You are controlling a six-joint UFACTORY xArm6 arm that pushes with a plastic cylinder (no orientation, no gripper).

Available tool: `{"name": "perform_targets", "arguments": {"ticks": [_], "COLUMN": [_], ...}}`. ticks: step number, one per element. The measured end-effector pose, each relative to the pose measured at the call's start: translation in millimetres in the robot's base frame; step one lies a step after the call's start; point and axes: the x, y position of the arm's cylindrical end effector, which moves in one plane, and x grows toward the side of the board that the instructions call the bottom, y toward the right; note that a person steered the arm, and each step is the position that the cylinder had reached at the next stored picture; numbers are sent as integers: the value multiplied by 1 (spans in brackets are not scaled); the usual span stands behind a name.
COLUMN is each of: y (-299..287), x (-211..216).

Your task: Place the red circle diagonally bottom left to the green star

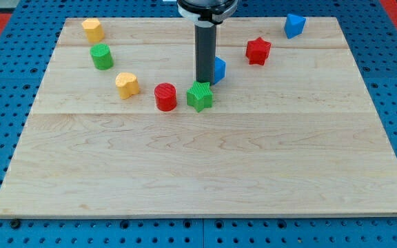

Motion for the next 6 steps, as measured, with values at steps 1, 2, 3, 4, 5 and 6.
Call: {"name": "perform_targets", "arguments": {"ticks": [1, 2, 3, 4, 5, 6], "y": [-60, -38, -29, -31, -15, 26], "x": [-17, 32, 65, 96, 123, 113]}}
